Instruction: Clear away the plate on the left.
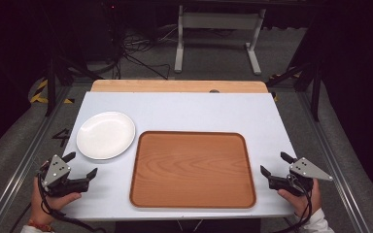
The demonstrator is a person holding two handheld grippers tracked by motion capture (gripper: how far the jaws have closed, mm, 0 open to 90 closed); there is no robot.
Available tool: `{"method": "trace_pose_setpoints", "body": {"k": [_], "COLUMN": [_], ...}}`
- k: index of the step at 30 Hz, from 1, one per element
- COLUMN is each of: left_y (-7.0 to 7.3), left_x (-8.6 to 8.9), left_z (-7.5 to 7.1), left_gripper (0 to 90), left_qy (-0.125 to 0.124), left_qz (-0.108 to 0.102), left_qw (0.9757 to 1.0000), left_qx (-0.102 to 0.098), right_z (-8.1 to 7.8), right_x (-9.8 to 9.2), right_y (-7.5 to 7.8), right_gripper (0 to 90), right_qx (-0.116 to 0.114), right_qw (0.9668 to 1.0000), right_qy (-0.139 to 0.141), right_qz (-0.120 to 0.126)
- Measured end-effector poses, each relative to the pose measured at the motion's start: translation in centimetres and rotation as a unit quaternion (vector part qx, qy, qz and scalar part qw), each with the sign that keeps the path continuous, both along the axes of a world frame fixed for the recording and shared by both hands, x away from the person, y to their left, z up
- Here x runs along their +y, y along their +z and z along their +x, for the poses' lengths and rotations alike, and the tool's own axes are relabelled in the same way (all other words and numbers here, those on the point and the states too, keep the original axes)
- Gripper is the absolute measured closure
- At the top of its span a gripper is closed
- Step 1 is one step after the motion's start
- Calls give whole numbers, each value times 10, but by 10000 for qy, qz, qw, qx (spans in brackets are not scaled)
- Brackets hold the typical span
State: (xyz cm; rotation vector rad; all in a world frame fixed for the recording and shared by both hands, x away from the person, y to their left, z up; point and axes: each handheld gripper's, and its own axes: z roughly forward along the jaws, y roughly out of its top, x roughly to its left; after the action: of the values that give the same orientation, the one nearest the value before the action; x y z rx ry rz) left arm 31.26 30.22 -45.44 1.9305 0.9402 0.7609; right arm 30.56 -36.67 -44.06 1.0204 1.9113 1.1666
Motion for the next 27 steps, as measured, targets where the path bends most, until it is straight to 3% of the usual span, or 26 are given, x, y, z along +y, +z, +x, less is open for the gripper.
{"method": "trace_pose_setpoints", "body": {"k": [13, 21, 27], "left_y": [0, 2, 4], "left_x": [-3, -9, -15], "left_z": [6, 10, 13], "left_gripper": [76, 61, 73], "left_qy": [44, -161, -299], "left_qz": [201, 411, 595], "left_qw": [9997, 9990, 9977], "left_qx": [124, 58, 123], "right_z": [2, -6, -6], "right_x": [1, 0, -1], "right_y": [-1, 0, 1], "right_gripper": [116, 115, 113], "right_qx": [54, 17, -7], "right_qw": [10000, 9999, 9999], "right_qy": [4, -45, -105], "right_qz": [-6, -90, -78]}}
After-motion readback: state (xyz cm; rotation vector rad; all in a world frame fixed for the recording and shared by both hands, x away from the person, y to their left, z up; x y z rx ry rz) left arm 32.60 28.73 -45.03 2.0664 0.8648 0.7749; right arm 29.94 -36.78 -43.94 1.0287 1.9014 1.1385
